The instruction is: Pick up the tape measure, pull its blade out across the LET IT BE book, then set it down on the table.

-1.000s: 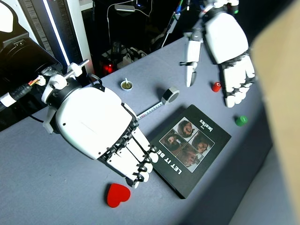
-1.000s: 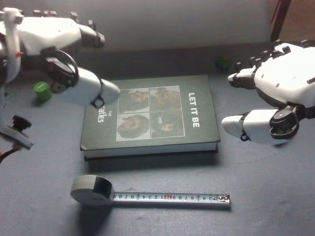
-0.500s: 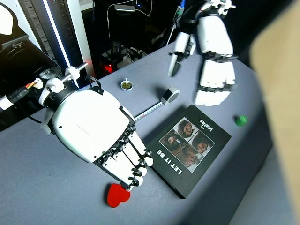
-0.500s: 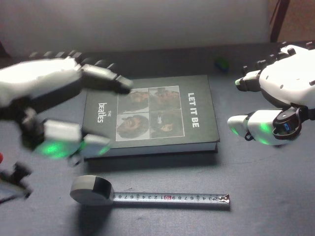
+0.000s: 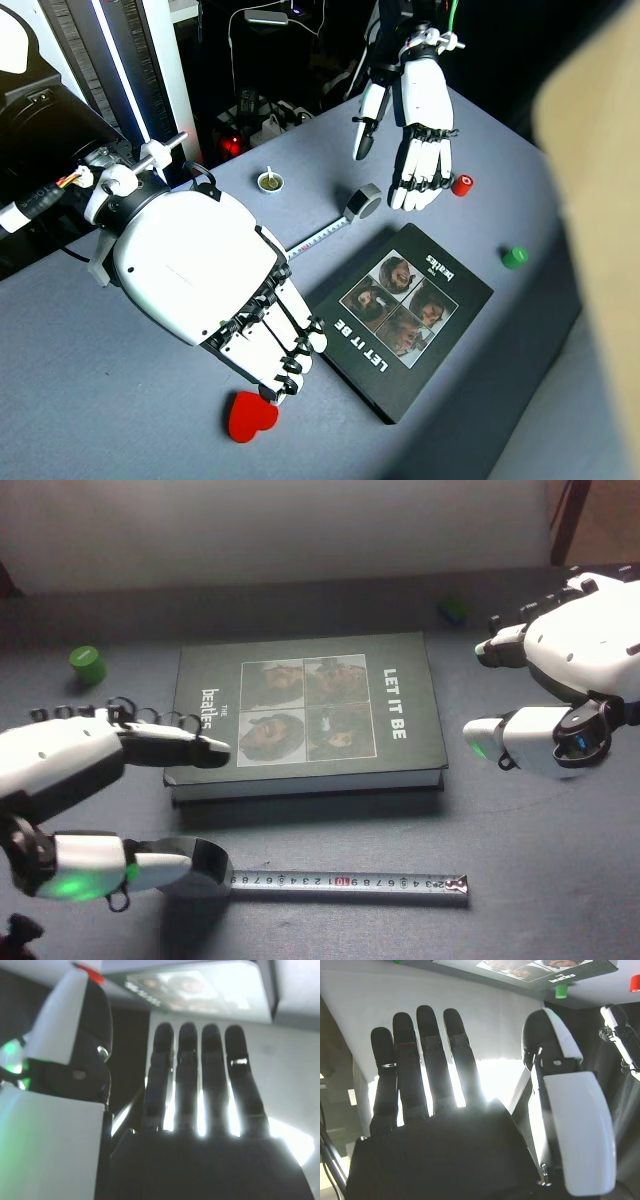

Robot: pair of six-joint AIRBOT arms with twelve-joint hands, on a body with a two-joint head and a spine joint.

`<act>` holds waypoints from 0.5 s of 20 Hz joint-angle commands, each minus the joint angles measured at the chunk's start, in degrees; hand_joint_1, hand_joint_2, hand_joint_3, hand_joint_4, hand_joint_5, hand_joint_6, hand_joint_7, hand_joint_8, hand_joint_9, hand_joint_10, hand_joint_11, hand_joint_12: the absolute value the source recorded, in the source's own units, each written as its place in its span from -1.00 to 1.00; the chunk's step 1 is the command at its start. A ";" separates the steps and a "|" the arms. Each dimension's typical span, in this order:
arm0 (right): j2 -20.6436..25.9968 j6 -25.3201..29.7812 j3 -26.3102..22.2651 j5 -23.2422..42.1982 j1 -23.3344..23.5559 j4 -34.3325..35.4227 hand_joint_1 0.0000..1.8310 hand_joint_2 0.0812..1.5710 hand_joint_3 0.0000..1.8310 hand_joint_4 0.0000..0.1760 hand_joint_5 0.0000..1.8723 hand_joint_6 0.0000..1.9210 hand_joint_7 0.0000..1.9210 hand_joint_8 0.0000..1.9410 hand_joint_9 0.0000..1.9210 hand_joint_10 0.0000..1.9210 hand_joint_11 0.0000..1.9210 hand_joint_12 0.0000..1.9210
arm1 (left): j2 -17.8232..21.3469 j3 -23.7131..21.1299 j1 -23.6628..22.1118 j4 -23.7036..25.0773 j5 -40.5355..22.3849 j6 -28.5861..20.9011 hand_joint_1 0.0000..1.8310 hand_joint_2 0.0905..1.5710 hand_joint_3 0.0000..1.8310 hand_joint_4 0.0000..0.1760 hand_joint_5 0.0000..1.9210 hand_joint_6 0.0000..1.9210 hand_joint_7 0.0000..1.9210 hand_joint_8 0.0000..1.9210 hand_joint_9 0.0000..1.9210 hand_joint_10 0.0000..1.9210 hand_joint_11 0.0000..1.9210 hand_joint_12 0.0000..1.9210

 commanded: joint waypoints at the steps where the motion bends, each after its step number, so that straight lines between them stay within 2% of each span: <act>1: 0.28 0.44 -0.12 -1.31 0.48 -4.04 -0.72 0.53 -1.00 -1.00 -0.57 -0.99 -0.52 -1.00 -0.53 -0.98 -0.96 0.14 | -0.30 0.43 0.02 0.33 -7.29 -0.85 0.03 0.36 -0.99 -1.00 -0.55 -0.99 -0.59 -0.99 -0.66 -1.00 -0.94 -0.15; 10: 0.28 0.44 -0.12 -1.27 0.64 -4.11 -0.70 0.52 -1.00 -1.00 -0.58 -1.00 -0.51 -1.00 -0.53 -0.99 -0.96 0.15 | -6.24 4.38 5.38 -0.34 -10.39 -6.42 0.05 0.37 -1.00 -1.00 -0.54 -0.99 -0.56 -0.99 -0.64 -0.99 -0.94 -0.15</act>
